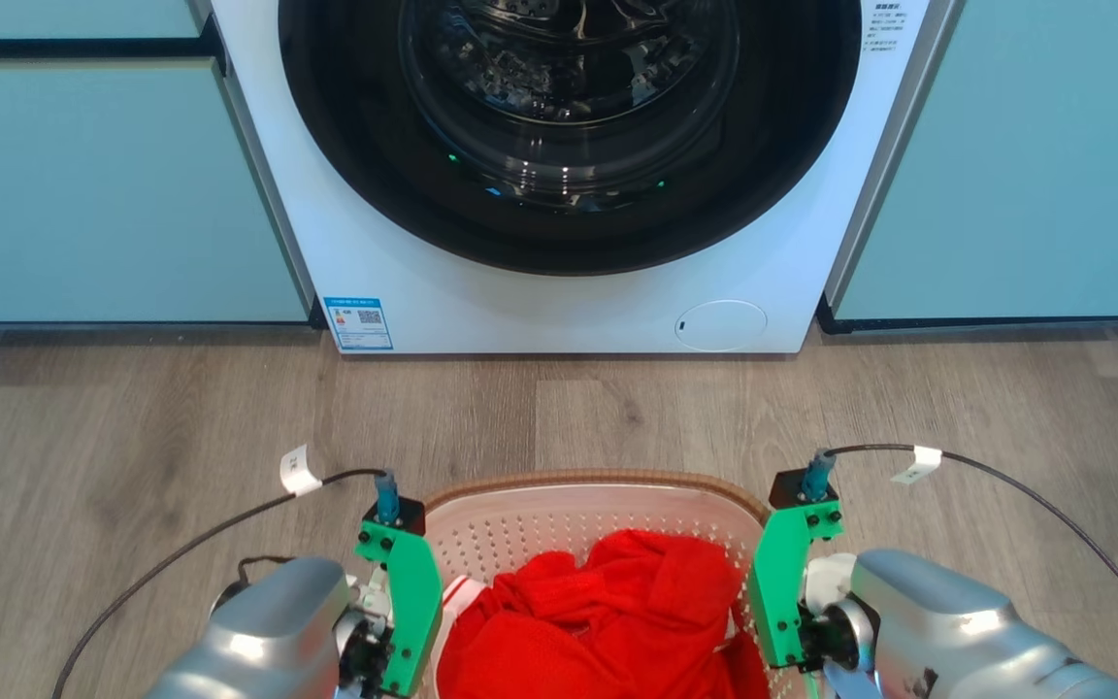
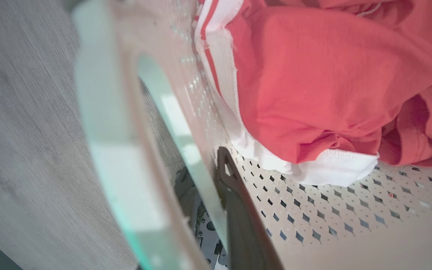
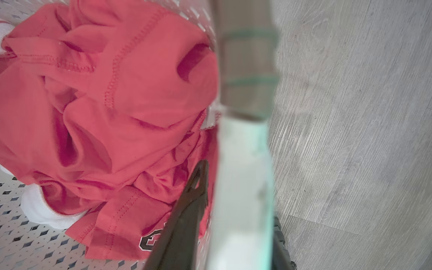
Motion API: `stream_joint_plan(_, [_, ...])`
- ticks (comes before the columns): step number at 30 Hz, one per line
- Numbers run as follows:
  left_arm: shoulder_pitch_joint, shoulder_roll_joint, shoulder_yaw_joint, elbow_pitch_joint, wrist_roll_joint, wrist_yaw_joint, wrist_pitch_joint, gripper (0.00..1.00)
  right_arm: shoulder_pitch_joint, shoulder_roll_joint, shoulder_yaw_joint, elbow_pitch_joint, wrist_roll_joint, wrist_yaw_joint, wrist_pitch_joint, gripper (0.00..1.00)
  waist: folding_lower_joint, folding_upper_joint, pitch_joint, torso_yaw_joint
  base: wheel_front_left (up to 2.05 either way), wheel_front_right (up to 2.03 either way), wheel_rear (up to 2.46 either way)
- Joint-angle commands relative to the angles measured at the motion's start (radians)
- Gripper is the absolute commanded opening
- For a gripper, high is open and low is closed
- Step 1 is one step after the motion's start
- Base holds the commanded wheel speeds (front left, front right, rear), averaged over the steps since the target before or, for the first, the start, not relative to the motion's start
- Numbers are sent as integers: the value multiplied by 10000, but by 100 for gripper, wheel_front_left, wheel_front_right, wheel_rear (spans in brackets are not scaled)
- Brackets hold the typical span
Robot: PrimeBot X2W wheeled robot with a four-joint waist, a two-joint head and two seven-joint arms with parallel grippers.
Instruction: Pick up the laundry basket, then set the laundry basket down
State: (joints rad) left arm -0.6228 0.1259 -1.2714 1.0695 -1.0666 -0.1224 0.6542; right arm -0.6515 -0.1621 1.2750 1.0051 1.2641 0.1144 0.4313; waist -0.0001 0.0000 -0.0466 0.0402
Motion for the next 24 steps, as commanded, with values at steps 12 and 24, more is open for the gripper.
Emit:
stream_joint_plan(12, [-542,86,-85,-153,108,-82,137,0,-623,179,52,-512,-34,163,-35,0,1,0,-49,41,0,0,0])
stream_joint_plan(24, [-539,45,-87,-80,97,-82,125,0,-623,173,52,-492,-20,163,-12,0,1,0,-75,42,0,0,0])
